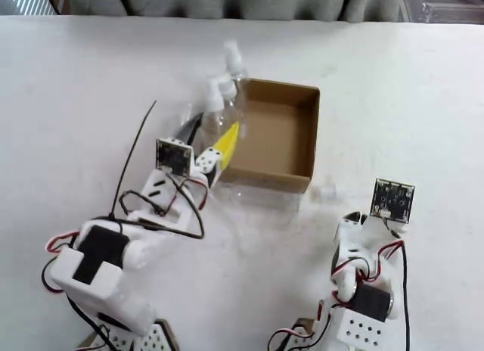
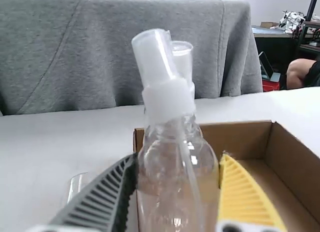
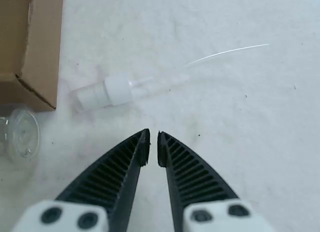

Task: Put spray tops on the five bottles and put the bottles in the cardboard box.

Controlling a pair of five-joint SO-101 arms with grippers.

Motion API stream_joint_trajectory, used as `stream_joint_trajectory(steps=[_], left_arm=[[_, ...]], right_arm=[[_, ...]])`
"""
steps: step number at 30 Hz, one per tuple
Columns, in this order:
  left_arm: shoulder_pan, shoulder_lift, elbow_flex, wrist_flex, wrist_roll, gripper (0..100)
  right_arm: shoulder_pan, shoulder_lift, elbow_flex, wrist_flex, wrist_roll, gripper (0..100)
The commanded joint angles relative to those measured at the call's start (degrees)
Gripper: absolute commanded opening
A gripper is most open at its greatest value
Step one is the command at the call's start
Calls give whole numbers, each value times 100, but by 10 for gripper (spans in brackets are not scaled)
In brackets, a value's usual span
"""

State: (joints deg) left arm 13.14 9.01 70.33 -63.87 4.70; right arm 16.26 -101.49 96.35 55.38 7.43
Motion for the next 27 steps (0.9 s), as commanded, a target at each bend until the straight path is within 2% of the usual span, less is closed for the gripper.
stream_joint_trajectory(steps=[1, 22, 27], left_arm=[[-84, -31, 35, 0, -26, 215], [-66, -84, 229, -18, -79, 223], [-66, -84, 343, 0, -79, 308]], right_arm=[[66, 40, 62, 31, 62, 15], [66, 40, 62, 31, 62, 15], [66, 40, 62, 31, 62, 15]])
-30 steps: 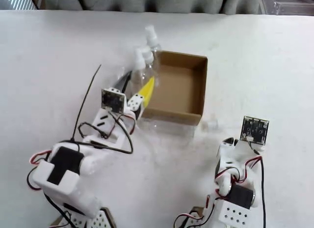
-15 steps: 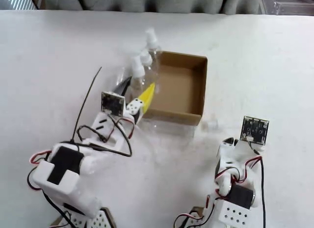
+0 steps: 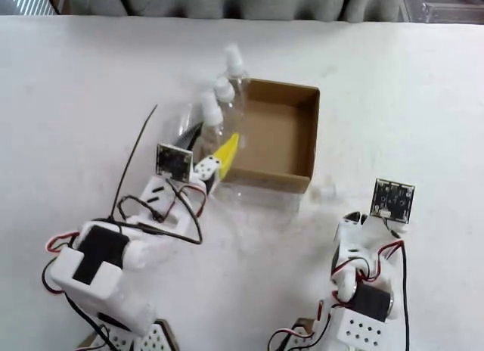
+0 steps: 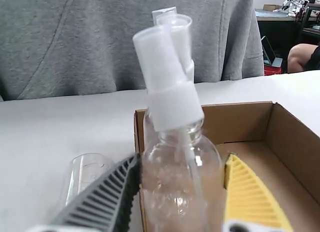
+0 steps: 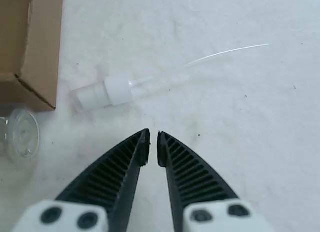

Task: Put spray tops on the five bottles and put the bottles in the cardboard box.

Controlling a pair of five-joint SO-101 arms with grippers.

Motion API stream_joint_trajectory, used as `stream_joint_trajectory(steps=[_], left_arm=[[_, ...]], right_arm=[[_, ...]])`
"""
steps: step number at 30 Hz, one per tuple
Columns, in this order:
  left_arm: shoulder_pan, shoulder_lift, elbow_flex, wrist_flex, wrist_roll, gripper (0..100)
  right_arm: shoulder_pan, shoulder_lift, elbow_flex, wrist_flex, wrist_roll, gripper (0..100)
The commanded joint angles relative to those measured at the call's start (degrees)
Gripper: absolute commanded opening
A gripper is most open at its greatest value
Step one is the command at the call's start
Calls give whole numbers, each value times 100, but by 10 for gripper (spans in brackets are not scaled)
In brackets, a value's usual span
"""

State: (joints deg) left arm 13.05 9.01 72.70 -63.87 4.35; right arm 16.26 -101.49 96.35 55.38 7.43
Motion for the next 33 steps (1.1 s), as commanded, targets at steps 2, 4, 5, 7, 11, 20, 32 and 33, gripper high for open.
stream_joint_trajectory(steps=[2, 4, 5, 7, 11, 20, 32, 33], left_arm=[[-57, -84, 149, 0, -44, 312], [-57, -84, 158, 0, -44, 313], [-57, -84, 167, 0, -44, 314], [-57, -84, 167, 0, -44, 316], [-57, -84, 176, 0, -44, 317], [-92, -92, 185, -35, -44, 317], [-57, -1077, 844, 149, -325, 312], [-57, -1226, 888, 360, -325, 312]], right_arm=[[66, 40, 62, 31, 62, 15], [66, 40, 62, 31, 62, 15], [66, 40, 62, 31, 62, 15], [66, 40, 62, 31, 62, 15], [66, 40, 62, 31, 62, 15], [66, 40, 62, 31, 62, 15], [66, 40, 62, 31, 62, 15], [66, 40, 62, 31, 62, 15]])
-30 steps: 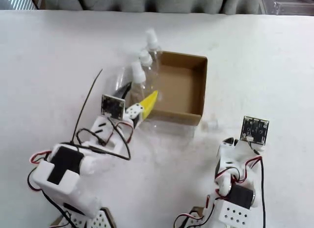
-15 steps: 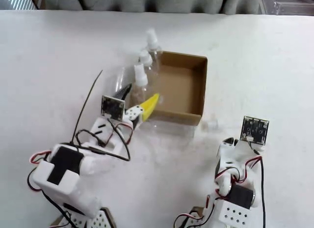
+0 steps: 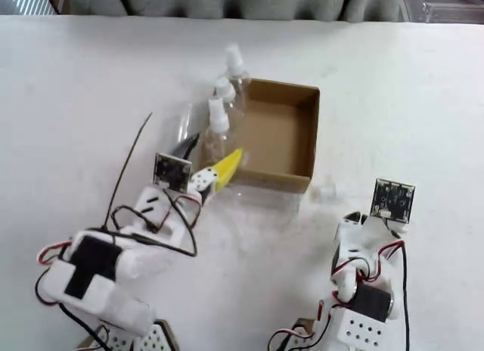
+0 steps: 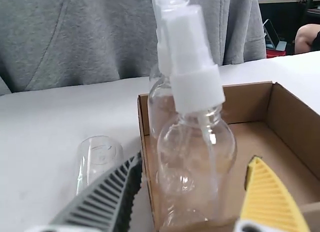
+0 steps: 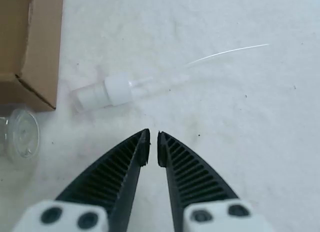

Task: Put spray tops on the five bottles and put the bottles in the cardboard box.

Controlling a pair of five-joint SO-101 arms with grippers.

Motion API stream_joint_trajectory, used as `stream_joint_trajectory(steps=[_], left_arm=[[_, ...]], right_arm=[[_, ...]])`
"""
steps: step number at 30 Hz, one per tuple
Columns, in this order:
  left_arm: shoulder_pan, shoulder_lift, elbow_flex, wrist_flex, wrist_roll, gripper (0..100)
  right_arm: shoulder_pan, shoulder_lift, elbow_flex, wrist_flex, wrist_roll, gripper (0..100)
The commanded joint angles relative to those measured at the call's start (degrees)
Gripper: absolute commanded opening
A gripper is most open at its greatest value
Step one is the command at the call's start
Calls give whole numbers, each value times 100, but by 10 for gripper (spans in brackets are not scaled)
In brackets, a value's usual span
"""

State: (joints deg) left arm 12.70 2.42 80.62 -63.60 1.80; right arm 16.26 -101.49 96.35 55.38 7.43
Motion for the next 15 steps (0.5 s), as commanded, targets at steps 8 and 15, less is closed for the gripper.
stream_joint_trajectory(steps=[8, 15], left_arm=[[-22, -1657, 237, 1916, -105, 312], [-75, -2730, 519, 2998, -105, 312]], right_arm=[[66, 40, 62, 31, 62, 15], [66, 40, 62, 31, 62, 15]])
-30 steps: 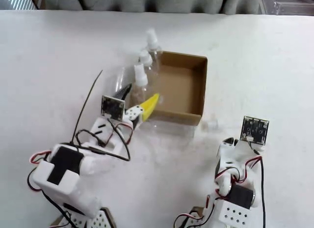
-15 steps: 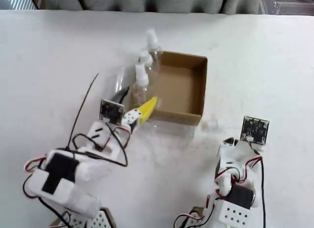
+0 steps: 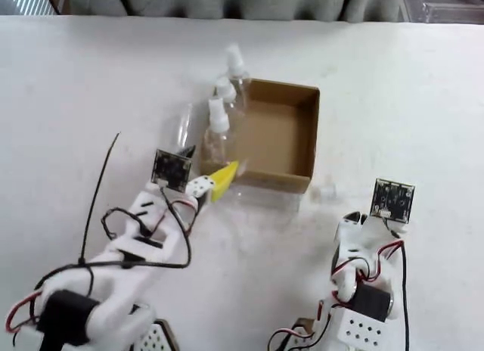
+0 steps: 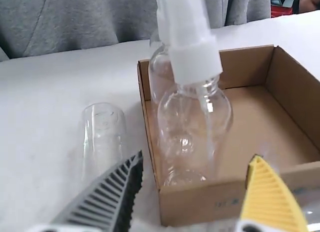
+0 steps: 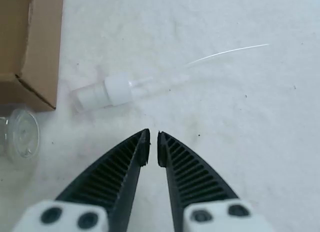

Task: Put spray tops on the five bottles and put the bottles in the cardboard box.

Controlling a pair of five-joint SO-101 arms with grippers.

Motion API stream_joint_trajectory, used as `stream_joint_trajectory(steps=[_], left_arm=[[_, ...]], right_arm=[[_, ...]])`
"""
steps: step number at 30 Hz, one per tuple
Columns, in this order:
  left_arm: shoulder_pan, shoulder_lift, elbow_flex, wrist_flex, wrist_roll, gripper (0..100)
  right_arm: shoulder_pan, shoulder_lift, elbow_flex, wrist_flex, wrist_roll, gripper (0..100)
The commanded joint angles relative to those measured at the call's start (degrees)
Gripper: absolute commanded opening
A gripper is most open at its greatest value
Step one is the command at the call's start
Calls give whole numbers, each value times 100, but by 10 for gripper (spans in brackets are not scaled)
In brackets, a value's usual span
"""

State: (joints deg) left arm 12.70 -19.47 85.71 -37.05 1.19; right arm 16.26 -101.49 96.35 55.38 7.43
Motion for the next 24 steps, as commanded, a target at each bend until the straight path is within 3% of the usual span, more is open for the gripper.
stream_joint_trajectory(steps=[1, 18, 24], left_arm=[[-75, -690, 26, 536, -44, 312], [-84, -2879, 62, 4026, -35, 312], [-611, -3662, 26, 5055, -9, 312]], right_arm=[[66, 40, 62, 31, 62, 15], [66, 40, 62, 31, 62, 15], [66, 40, 62, 31, 62, 15]])
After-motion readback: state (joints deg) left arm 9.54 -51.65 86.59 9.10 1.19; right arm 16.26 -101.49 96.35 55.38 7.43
